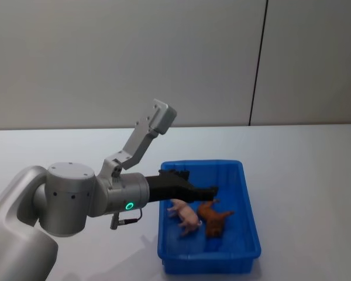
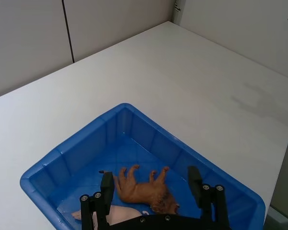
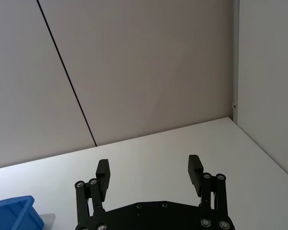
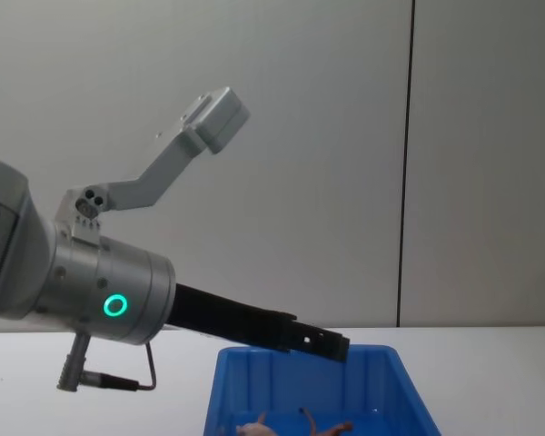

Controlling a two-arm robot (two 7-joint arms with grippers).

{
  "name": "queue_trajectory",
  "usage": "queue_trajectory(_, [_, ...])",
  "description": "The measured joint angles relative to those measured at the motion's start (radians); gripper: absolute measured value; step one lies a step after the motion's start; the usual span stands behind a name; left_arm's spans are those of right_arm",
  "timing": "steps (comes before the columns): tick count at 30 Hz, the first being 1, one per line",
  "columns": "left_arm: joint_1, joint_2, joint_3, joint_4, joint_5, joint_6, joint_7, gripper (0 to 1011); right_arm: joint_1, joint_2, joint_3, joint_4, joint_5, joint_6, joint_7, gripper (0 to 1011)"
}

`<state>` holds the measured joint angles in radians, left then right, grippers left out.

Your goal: Pick up the two dolls from the table and place them into the box.

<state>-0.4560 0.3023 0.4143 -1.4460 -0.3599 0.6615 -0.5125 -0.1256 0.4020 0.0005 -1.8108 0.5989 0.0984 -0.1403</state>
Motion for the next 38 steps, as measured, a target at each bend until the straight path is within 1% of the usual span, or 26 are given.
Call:
queue_trajectory(3, [0.0,0.0,0.0,0.0,0.001,-0.002,0.001,1001,0.0,0.0,0.0,0.0,0.0,0.0,0.0,1001])
queue_trajectory(8, [0.003,0.004,-0.001,-0.014,0.002,-0.021,0.02,1001,0.0,0.0,0.0,0.0,0.0,0.0,0.0,1001])
queue_trajectory(14, [0.019,0.016,-0.01,-0.053,0.0,-0.063,0.072,1001,0.0,0.0,0.0,0.0,0.0,0.0,0.0,1001])
queue_trajectory(15, [0.019,0.016,-0.01,-0.053,0.0,-0.063,0.072,1001,0.0,0.0,0.0,0.0,0.0,0.0,0.0,1001])
queue_trajectory(24, [0.054,0.041,-0.029,-0.127,-0.009,-0.137,0.174,1001,0.0,0.0,0.0,0.0,0.0,0.0,0.0,1001])
queue_trajectory(27, [0.071,0.053,-0.038,-0.16,-0.013,-0.173,0.224,1001,0.0,0.0,0.0,0.0,0.0,0.0,0.0,1001])
queue_trajectory(33, [0.096,0.07,-0.051,-0.206,-0.014,-0.226,0.297,1001,0.0,0.0,0.0,0.0,0.0,0.0,0.0,1001])
queue_trajectory(34, [0.102,0.074,-0.054,-0.218,-0.014,-0.243,0.321,1001,0.0,0.0,0.0,0.0,0.0,0.0,0.0,1001])
queue_trajectory(35, [0.105,0.076,-0.056,-0.224,-0.014,-0.249,0.327,1001,0.0,0.0,0.0,0.0,0.0,0.0,0.0,1001])
queue_trajectory(38, [0.118,0.084,-0.064,-0.248,-0.012,-0.285,0.371,1001,0.0,0.0,0.0,0.0,0.0,0.0,0.0,1001])
